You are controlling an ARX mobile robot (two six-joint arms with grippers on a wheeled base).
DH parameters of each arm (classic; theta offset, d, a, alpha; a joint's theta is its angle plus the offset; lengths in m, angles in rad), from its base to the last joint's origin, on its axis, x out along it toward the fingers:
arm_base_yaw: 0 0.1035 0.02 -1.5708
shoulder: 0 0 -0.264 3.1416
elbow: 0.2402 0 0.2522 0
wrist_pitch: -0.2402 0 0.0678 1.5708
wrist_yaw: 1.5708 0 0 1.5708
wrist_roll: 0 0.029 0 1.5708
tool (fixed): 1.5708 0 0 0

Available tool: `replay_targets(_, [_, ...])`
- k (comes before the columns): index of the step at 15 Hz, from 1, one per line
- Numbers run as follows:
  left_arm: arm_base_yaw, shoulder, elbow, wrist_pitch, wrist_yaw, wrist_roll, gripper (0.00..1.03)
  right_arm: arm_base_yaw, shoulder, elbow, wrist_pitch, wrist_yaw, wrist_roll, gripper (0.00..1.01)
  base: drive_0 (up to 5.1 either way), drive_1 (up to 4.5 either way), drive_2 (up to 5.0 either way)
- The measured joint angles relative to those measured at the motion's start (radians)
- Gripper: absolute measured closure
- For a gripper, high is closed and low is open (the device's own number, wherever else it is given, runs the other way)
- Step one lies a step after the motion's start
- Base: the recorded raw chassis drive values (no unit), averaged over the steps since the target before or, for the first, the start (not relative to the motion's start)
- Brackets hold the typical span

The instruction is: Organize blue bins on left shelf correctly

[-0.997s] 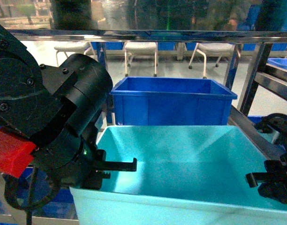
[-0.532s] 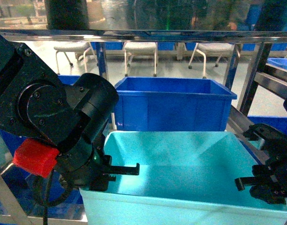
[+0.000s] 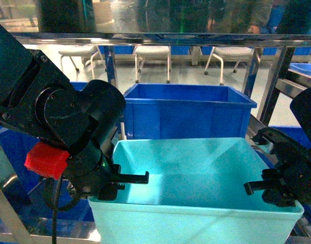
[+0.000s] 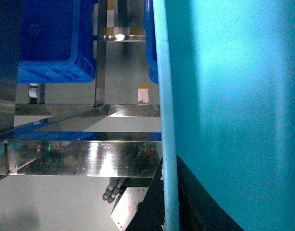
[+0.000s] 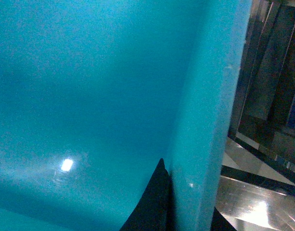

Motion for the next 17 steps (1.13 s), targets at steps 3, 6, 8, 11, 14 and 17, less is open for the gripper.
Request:
replay_targets(3, [0.006,0.034,0.031,-0.011,0.002,0.011,1.01,-0.009,0.035,0.033,-0.014,0.003,-0.008,0.99,0.0,0.00,0.0])
replay_targets(6, [0.008,0.065,0.057,-0.020,-0.010,0.067,0.73,-0.010,0.045,0.057,-0.021,-0.030,-0.068,0.79,0.0,0.00,0.0])
replay_targets(8, [0.008,0.065,0.057,-0.021,-0.011,0.080,0.53,-0.010,0.045,0.060,-0.021,-0.035,-0.089,0.59,0.0,0.00,0.0])
replay_targets(11, [0.008,0.065,0.058,-0.020,-0.011,0.083,0.26,-0.010,0.045,0.060,-0.018,-0.034,-0.094,0.31,0.0,0.00,0.0])
replay_targets(14, [-0.006,0.039,0.005,0.110,-0.079,0.115,0.04,-0.014,0.036,0.039,0.069,-0.014,-0.109,0.07,0.0,0.00,0.0])
replay_targets(17, [-0.031,-0.092,-0.138,0.322,-0.190,0.145,0.05,-0.032,-0.012,-0.058,0.293,0.014,-0.114,0.04,0.0,0.00,0.0])
